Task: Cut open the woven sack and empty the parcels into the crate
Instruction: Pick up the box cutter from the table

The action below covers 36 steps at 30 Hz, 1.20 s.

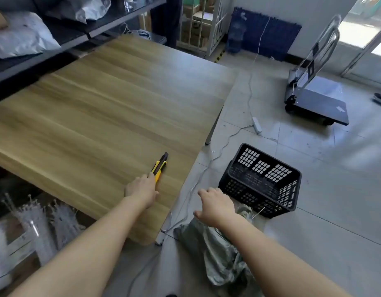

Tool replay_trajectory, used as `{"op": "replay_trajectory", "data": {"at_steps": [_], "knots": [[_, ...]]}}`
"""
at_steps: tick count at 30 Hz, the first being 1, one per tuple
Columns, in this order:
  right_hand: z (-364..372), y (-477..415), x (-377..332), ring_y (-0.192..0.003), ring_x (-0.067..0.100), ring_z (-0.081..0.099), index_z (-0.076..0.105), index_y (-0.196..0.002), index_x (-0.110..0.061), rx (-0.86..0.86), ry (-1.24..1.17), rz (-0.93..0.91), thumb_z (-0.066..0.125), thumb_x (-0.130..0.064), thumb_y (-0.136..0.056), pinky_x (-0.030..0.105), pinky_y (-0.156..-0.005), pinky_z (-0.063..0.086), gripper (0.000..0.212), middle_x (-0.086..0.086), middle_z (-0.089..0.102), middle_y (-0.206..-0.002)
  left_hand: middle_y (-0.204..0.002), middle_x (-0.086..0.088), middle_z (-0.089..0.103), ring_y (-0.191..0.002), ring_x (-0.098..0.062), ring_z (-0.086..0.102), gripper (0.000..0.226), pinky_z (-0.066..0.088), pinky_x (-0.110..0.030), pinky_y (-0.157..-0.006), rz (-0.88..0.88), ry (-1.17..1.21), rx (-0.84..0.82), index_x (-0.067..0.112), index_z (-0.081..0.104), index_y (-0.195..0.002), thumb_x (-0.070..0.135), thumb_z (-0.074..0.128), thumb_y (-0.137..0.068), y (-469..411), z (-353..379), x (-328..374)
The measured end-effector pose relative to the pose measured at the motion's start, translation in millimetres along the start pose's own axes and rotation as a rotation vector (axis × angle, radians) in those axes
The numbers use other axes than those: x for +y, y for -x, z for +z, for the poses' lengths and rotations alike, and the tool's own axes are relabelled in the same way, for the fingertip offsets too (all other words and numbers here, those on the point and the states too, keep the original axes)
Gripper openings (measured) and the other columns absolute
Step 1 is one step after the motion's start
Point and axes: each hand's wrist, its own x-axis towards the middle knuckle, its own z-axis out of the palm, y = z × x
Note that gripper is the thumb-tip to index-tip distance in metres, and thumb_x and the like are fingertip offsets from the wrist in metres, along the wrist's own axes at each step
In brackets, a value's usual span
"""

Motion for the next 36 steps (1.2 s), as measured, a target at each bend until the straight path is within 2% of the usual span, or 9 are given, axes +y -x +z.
{"op": "replay_trajectory", "data": {"at_steps": [4,13,17,20,22,25,27,32,36], "knots": [[7.9,-10.1,4.7,-0.125,0.029,0.044,0.046,-0.133,-0.016,-0.008,-0.047,0.021,0.055,-0.042,-0.088,0.040,-0.098,0.043,0.053,0.010,0.052,-0.131,-0.126,-0.011,0.051,-0.119,-0.028,0.052,0.044,0.047,-0.040,-0.085,-0.023,0.023,0.096,0.010,0.043,-0.128,0.036,0.053,-0.093,-9.9,2.3,3.1],[19.4,-17.4,13.9,-0.128,0.027,0.043,0.046,-0.136,-0.016,0.001,-0.197,0.040,0.054,-0.044,-0.089,0.041,-0.099,0.043,0.055,0.008,0.053,-0.134,-0.114,-0.014,0.065,-0.103,-0.032,0.062,0.039,0.050,-0.034,-0.082,-0.220,0.423,-0.150,0.005,0.061,-0.109,0.026,0.073,-0.078,-20.8,0.9,15.0],[13.5,-18.5,18.0,-0.125,0.024,0.051,0.048,-0.138,-0.013,0.065,-0.515,0.125,0.049,-0.051,-0.093,0.036,-0.099,0.043,0.060,0.006,0.056,-0.136,-0.097,-0.008,0.069,-0.094,-0.025,0.065,0.021,0.053,-0.033,-0.079,-0.055,0.843,-0.258,0.011,0.066,-0.100,0.013,0.073,-0.081,-5.4,-2.0,36.9],[4.3,-14.1,24.7,-0.119,0.023,0.055,0.051,-0.133,-0.009,0.070,-1.018,0.237,0.043,-0.059,-0.093,0.036,-0.100,0.044,0.065,0.007,0.059,-0.131,-0.090,-0.003,0.068,-0.089,-0.020,0.063,0.017,0.050,-0.029,-0.076,0.150,1.001,-0.368,0.012,0.067,-0.098,0.007,0.070,-0.082,15.1,-13.3,65.9],[2.6,-9.3,34.4,-0.113,0.024,0.058,0.057,-0.123,-0.011,0.083,-1.244,0.298,0.044,-0.058,-0.093,0.043,-0.098,0.048,0.057,0.007,0.063,-0.122,-0.087,0.000,0.068,-0.085,-0.017,0.064,0.017,0.050,-0.030,-0.081,0.249,1.000,-0.437,0.014,0.068,-0.097,0.007,0.071,-0.082,24.0,-16.8,83.9],[7.9,2.4,55.9,-0.109,0.028,0.064,0.063,-0.099,-0.018,0.165,-1.414,0.348,0.057,-0.040,-0.094,0.044,-0.090,0.051,0.023,0.009,0.070,-0.110,-0.087,0.002,0.069,-0.079,-0.011,0.063,0.020,0.050,-0.030,-0.084,0.341,0.931,-0.469,0.012,0.070,-0.101,0.007,0.070,-0.082,34.0,-13.3,110.7],[13.7,10.9,73.5,-0.106,0.031,0.066,0.064,-0.094,-0.018,0.208,-1.518,0.373,0.061,-0.031,-0.093,0.046,-0.093,0.052,0.014,0.008,0.071,-0.102,-0.093,-0.001,0.070,-0.081,-0.012,0.064,0.026,0.050,-0.030,-0.085,0.372,0.918,-0.476,0.009,0.070,-0.108,0.008,0.070,-0.082,42.0,-9.8,130.8],[27.4,34.3,125.3,-0.089,0.030,0.067,0.061,-0.087,-0.016,0.335,-1.493,0.448,0.060,-0.030,-0.093,0.043,-0.083,0.052,0.015,0.011,0.070,-0.095,-0.101,-0.009,0.072,-0.092,-0.021,0.067,0.030,0.052,-0.032,-0.089,0.429,0.760,-0.409,0.006,0.069,-0.108,0.017,0.073,-0.081,60.4,7.6,183.1],[45.7,53.8,175.4,-0.080,0.032,0.070,0.053,-0.090,-0.015,0.376,-1.504,0.489,0.053,-0.028,-0.097,0.046,-0.081,0.057,0.015,0.014,0.071,-0.083,-0.103,-0.005,0.070,-0.089,-0.016,0.063,0.044,0.047,-0.023,-0.078,0.449,0.510,-0.337,0.010,0.066,-0.117,0.025,0.077,-0.077,67.3,38.9,216.8]]}}
